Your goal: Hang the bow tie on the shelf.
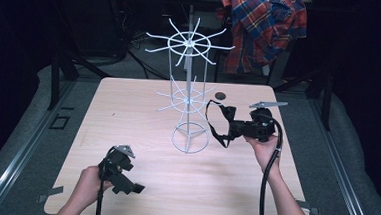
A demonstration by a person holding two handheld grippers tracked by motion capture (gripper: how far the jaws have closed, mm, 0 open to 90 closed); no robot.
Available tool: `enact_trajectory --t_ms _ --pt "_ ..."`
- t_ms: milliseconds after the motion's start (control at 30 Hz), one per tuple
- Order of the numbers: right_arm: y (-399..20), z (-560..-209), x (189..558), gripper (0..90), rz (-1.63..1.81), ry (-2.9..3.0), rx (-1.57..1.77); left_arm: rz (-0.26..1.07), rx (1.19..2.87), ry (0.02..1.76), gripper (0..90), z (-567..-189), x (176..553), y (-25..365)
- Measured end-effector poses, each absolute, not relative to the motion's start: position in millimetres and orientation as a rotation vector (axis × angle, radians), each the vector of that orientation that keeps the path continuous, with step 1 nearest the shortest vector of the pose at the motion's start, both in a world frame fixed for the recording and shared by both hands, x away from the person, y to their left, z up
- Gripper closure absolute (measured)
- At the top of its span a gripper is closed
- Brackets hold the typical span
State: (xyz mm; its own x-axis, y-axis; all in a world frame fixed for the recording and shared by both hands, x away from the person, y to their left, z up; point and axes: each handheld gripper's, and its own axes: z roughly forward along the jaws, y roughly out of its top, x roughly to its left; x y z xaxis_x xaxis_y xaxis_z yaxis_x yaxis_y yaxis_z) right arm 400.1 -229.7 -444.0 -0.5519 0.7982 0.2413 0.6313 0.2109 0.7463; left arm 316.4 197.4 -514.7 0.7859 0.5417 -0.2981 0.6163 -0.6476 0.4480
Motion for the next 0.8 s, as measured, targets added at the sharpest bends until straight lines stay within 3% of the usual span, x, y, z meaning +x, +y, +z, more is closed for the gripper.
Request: enact_trajectory --t_ms 800 --pt "-207.0 -459.3 400.8 73.2 1.179 2.372 1.333 -0.184 2.453 0.854 0.1 -515.2 316.2 196.6"
